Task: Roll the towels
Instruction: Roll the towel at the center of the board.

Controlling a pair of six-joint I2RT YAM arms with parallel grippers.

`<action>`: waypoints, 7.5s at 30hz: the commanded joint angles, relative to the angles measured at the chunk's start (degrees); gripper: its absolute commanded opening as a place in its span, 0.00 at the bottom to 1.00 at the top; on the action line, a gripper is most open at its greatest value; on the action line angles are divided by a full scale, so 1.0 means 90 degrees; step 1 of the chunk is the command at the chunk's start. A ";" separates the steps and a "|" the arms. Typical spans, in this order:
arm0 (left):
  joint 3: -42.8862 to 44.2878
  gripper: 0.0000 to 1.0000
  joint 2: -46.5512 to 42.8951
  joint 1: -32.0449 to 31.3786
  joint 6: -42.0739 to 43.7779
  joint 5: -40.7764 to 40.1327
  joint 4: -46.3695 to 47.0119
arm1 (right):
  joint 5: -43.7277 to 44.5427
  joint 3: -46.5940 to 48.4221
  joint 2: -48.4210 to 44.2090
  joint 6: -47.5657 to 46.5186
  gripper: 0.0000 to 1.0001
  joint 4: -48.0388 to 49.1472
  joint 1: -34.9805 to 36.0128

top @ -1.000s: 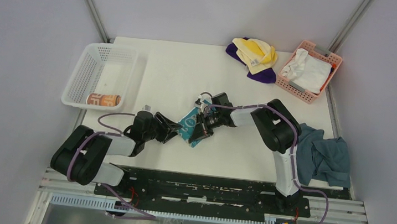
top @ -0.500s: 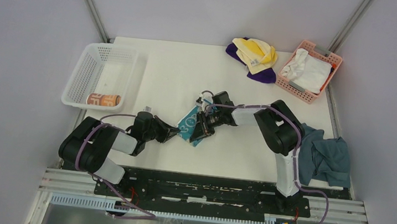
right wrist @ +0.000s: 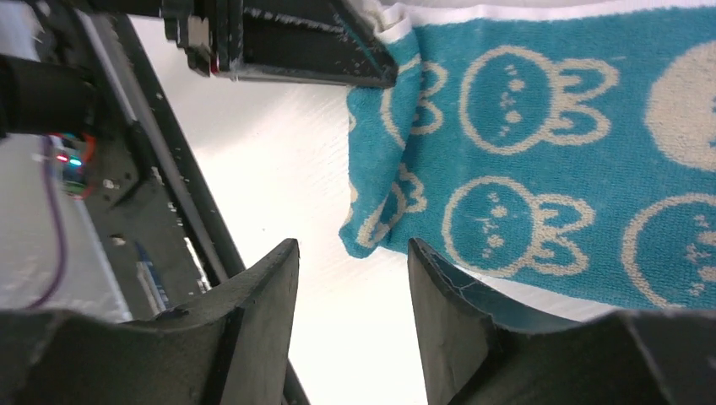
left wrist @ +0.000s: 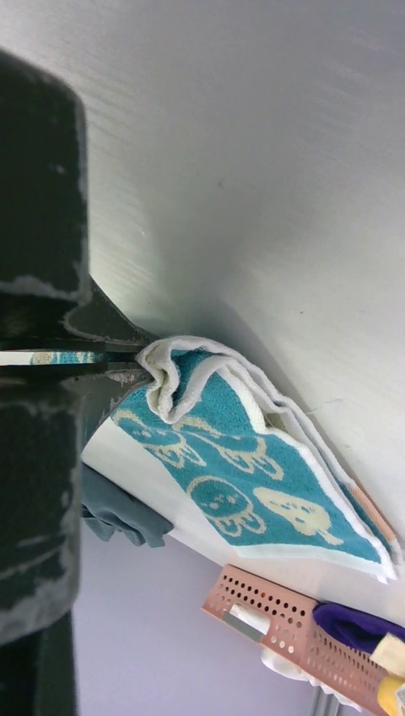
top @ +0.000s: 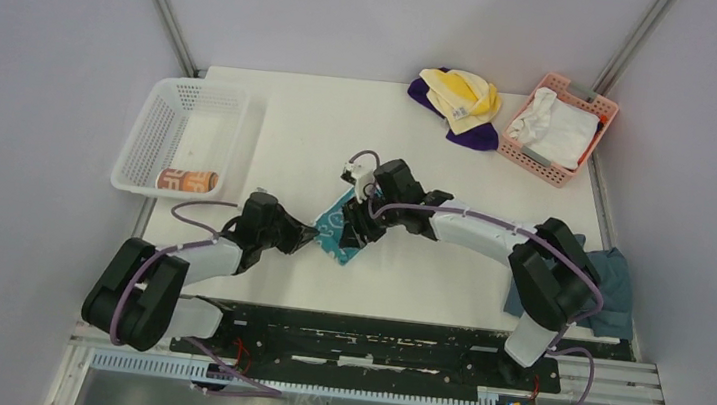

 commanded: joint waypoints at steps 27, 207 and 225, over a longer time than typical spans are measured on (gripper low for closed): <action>0.0672 0.03 -0.0503 -0.0232 -0.0698 -0.0803 -0.1892 | 0.4750 0.0266 0.0884 -0.2476 0.52 0.0486 0.2496; 0.0612 0.34 -0.0973 -0.0610 0.0605 -0.0942 -0.2282 | 0.1783 0.0946 0.0919 -0.1884 0.01 -0.1666 0.1841; 0.0653 0.66 -0.2060 -0.0561 0.0719 -0.1125 -0.2827 | -0.3588 0.1041 0.2453 0.1215 0.01 0.0322 -0.0188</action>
